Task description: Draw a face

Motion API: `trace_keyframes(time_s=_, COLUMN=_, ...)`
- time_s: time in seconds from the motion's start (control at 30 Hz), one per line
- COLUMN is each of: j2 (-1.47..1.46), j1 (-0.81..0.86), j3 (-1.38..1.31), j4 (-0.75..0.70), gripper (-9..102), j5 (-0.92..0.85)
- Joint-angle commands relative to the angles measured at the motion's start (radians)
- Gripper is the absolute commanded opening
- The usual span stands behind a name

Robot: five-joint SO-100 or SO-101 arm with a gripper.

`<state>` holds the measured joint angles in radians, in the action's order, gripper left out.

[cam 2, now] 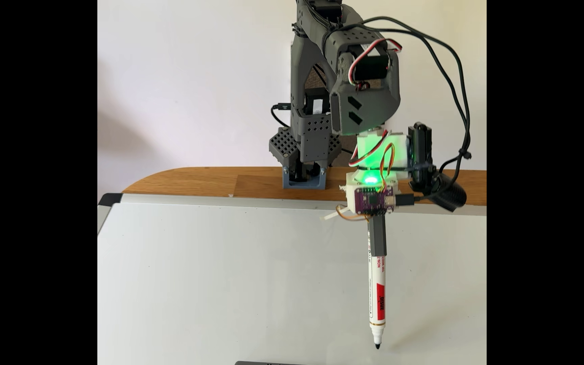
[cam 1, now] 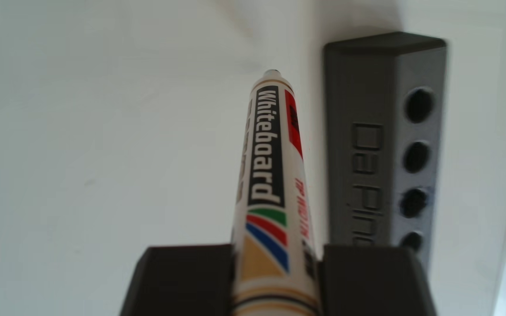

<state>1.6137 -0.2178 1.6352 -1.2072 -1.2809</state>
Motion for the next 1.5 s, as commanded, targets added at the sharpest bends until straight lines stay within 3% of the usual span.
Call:
trace_keyframes(time_s=0.0, j2=0.015, j1=0.008, j3=-0.012, j4=0.023, gripper=-1, j5=-0.002)
trace_keyframes(time_s=0.43, j2=0.025, j1=0.009, j3=-0.011, j4=0.002, gripper=-1, j5=-0.002)
trace_keyframes(time_s=1.17, j2=0.140, j1=-0.005, j3=-0.011, j4=-0.249, gripper=-1, j5=-0.005)
trace_keyframes(time_s=1.47, j2=0.187, j1=0.012, j3=-0.066, j4=-0.156, gripper=-1, j5=0.000)
